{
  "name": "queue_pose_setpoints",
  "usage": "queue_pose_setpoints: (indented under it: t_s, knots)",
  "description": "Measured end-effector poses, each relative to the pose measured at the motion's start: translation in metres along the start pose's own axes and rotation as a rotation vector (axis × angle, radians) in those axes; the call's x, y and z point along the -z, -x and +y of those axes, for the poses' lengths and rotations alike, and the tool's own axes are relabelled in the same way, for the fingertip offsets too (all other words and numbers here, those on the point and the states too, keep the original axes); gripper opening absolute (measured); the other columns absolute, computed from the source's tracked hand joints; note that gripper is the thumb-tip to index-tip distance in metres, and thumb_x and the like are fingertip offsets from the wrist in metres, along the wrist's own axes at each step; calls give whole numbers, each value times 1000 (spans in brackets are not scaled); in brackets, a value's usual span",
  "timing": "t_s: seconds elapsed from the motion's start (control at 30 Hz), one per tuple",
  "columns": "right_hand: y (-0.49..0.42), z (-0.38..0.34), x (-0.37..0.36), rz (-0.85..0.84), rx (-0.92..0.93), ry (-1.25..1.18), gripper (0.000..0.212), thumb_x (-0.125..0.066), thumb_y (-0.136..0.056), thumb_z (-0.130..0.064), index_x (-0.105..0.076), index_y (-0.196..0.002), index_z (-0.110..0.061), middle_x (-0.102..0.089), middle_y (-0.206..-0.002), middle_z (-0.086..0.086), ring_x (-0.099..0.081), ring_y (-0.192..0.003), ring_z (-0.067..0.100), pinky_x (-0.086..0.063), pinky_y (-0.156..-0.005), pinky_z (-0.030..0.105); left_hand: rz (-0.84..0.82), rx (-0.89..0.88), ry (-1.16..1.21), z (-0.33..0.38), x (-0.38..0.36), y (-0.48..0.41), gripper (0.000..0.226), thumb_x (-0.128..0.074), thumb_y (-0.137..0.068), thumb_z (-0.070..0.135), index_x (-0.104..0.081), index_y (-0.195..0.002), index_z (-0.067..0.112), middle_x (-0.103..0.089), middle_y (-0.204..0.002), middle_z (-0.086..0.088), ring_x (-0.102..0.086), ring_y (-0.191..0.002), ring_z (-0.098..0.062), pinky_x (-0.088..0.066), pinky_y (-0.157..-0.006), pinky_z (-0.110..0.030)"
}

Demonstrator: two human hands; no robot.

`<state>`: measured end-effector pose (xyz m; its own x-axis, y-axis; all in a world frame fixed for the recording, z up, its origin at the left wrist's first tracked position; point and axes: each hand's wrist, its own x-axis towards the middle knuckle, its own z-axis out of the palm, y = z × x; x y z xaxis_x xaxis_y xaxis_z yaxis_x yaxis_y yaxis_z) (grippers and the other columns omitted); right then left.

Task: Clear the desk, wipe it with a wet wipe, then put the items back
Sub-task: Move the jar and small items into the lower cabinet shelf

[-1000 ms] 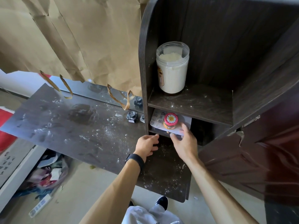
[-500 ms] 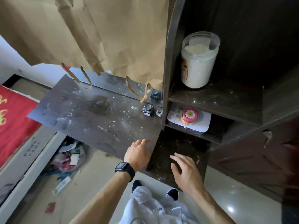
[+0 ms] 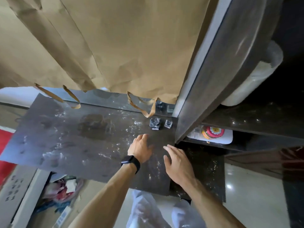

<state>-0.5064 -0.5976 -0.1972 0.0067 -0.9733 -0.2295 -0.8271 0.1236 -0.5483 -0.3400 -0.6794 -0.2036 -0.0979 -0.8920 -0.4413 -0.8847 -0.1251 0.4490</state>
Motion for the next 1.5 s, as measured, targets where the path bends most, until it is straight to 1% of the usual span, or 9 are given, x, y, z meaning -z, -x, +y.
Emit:
queue_pose_setpoints:
  t_s: [0.17,0.3,0.4,0.57,0.67,1.0,1.17,1.3,1.5]
  knots:
    - [-53,-29,-21,37,-197,17,52,-42,-103,-26,-30,-154,-19,-23,-163,-2,-27,-148,16,-24,-119,29,-26,-106,91,-3,7,-60,60,-65,-85,27,-40,-139,21,-50,-137,-7,-53,-121,-29,-50,-93,-43]
    - [-88,-38,-30,131,-299,48,70,-53,-96,-11,-18,-156,-13,-12,-165,5,-40,-142,24,-46,-104,32,18,-164,133,-2,6,-90,57,-65,-85,25,-43,-137,23,-54,-133,-5,-54,-118,-30,-51,-88,-42]
    - [-111,-36,-28,66,-368,72,83,-56,-92,-6,-7,-158,-13,-8,-166,7,-45,-137,27,-47,-100,35,23,-200,87,-5,4,-97,61,-69,-84,34,-44,-139,28,-58,-129,0,-55,-113,-28,-52,-85,-43]
    - [-122,-34,-32,97,-417,159,53,-68,-86,-8,-41,-131,-12,-45,-134,10,-63,-106,31,-51,-80,37,29,-153,71,-19,9,-82,55,-72,-79,49,-52,-125,26,-64,-116,4,-58,-108,-24,-51,-83,-41]
    - [-111,-35,-36,63,-410,188,32,-65,-92,-19,-48,-119,-11,-51,-120,9,-65,-99,31,-50,-73,36,22,-150,45,-29,16,-70,54,-71,-78,54,-53,-123,29,-66,-115,7,-61,-106,-22,-52,-82,-38]
    - [31,-14,-7,124,-480,-132,39,-62,-95,-38,-55,-130,-22,-56,-128,-1,-59,-95,7,-39,-80,17,-55,-256,54,-37,34,-1,54,-71,-72,67,-58,-116,38,-68,-103,15,-64,-89,-12,-53,-72,-29]
    - [102,27,21,173,-549,-156,44,-59,-95,-44,-53,-134,-24,-57,-127,-5,-55,-94,0,-41,-68,4,-110,-421,79,23,14,31,58,-71,-73,67,-58,-120,36,-64,-98,17,-60,-82,-3,-48,-70,-16]
    - [137,69,45,272,-563,-200,42,-60,-94,-46,-55,-130,-25,-61,-120,-5,-60,-93,3,-42,-71,4,-114,-589,31,102,-24,53,59,-68,-76,66,-55,-125,35,-68,-107,13,-65,-90,-9,-55,-78,-27]
    - [171,125,79,334,-504,-236,42,-60,-94,-46,-57,-130,-24,-62,-117,-5,-62,-86,3,-51,-77,14,30,-612,-48,220,-82,77,60,-63,-82,62,-51,-132,32,-70,-108,2,-64,-101,-25,-54,-80,-38]
